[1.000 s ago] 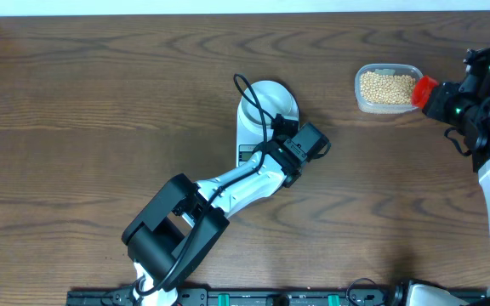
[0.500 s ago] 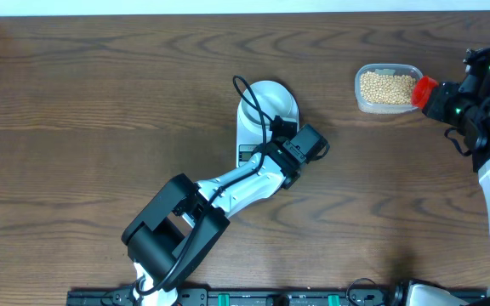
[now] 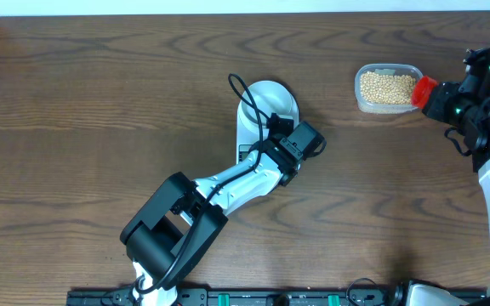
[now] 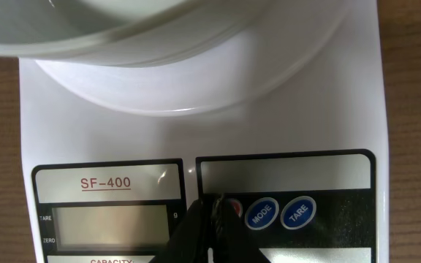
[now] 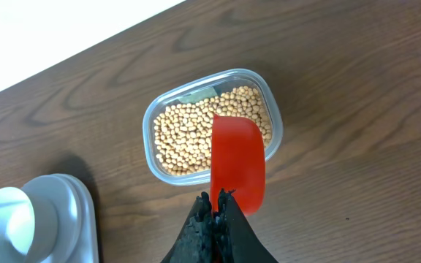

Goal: Scoop item into bowl and weigh 50g on scale

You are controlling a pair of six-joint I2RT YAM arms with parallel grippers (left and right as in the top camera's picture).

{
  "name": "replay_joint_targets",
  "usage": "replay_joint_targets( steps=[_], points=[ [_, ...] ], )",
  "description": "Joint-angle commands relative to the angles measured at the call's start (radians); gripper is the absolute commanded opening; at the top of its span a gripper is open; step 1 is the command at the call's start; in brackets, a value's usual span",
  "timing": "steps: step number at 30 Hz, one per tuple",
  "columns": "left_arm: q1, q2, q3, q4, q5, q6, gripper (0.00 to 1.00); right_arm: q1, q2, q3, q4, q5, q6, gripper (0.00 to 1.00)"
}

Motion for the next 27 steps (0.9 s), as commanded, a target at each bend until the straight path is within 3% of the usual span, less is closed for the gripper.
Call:
replay_joint_targets(
  steps=[1, 27],
  points=[
    [0.005, 0.011, -0.014, -0.002, -0.003, -0.01, 0.07, 0.003, 0.005, 0.019, -0.001, -0.01, -0.014, 0.01],
    [0.005, 0.058, -0.014, 0.012, -0.003, -0.01, 0.07, 0.003, 0.005, 0.019, -0.001, -0.01, -0.014, 0.01]
  ],
)
